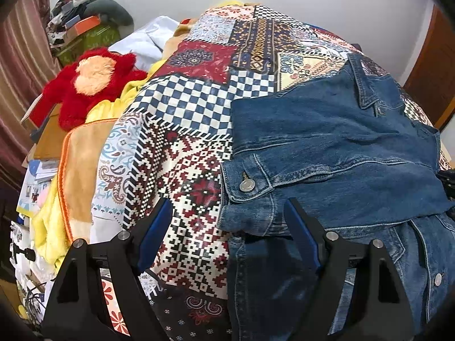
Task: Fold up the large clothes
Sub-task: 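Smooth the folded side with the right tool and release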
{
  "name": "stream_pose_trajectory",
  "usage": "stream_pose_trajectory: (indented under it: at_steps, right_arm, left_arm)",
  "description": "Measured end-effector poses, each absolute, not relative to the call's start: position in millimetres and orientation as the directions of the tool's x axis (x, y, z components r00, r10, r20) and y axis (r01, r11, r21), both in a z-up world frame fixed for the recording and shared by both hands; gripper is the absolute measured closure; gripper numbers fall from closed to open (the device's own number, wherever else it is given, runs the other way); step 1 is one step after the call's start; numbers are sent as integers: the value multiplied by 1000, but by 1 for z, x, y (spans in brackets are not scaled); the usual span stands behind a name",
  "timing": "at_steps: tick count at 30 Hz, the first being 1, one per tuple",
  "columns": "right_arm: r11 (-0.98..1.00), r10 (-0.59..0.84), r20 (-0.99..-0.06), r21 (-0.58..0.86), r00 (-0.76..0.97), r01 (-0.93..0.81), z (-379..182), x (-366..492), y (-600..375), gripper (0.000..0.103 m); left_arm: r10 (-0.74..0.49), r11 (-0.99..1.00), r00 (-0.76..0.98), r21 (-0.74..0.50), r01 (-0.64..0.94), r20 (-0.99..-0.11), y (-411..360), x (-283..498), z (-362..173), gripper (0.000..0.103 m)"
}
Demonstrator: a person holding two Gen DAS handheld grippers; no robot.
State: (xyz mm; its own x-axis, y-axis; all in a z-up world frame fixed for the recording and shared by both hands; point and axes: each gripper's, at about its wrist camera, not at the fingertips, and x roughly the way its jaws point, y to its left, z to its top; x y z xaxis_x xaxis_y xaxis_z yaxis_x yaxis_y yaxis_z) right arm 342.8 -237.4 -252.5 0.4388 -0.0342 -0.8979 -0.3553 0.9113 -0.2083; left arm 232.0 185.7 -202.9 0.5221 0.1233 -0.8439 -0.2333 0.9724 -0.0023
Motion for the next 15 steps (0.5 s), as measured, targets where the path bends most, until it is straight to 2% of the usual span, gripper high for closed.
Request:
stream_pose_trajectory:
  at_steps: [3,4,5,6,7,9,12,15]
  right_arm:
    - [913,-46,-895,-218,443,-345,-251,342,-244,85]
    - [911,-54,-893,-227,447,-343,-251,341,-246,79]
    - [910,-73,-886,-246,458,-332,-250,341,-248,66]
    - [900,-143,-860,-319,490,-296,-249,340,-251,28]
    - [892,-187,-836,-365,516,-268,-249,340,-253,12]
    - [904,-209,-828,-366,520,-220,-246,343,-269,13]
    - [963,-137,-881,-226,453,-147,-238,348,-298,13]
    - [985,-39,-884,-112,467,-129,-221,342,-308,13]
  left_arm:
    - [116,974,518,-5,-225,-848,181,234,-205,23]
    - [107,975,518,-12,-220,-849,180,235,-205,23]
    - [97,977,522,-19,-213,-847,178,236,-204,23]
    - [92,978,526,-22,-208,-845,175,238,-203,23]
    - [85,980,532,-26,-197,-842,172,240,-201,23]
    - [77,984,538,-23,-178,-839,167,244,-198,23]
    - [72,989,542,-9,-145,-837,155,255,-196,23]
    - [52,993,542,-12,-114,-839,144,267,-195,23]
